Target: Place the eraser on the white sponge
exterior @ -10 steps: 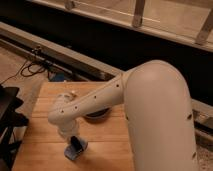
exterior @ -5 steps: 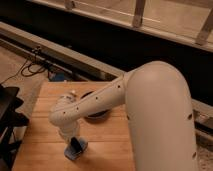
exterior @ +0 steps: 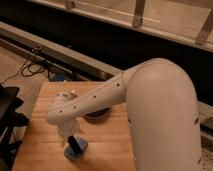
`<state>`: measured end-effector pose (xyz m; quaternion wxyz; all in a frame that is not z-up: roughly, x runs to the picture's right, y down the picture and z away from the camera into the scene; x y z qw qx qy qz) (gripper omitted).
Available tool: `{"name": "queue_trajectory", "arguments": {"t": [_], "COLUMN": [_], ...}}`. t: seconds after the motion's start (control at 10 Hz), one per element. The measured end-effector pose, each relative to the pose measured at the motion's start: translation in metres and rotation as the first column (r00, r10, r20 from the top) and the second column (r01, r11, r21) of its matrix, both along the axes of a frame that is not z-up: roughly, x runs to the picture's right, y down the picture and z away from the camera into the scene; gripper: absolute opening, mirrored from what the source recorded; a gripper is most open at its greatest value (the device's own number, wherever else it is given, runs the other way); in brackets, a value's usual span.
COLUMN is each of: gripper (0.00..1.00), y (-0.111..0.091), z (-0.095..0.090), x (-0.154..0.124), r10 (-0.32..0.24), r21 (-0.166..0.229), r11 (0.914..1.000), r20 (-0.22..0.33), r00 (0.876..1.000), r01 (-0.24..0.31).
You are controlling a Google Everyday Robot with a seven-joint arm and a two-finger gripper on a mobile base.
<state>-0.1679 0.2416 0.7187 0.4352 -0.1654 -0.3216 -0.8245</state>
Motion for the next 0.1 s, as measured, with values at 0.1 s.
{"name": "queue_trajectory", "arguments": {"t": [0.1], "gripper": [0.7], "y": [-0.0048], "z": [-0.0056], "x": [-0.0007], "r10": [0.002], "r21": [-0.005], "r11": [1.0], "r20": [0.005], "r00": [1.0], "r01": [-0.002]}}
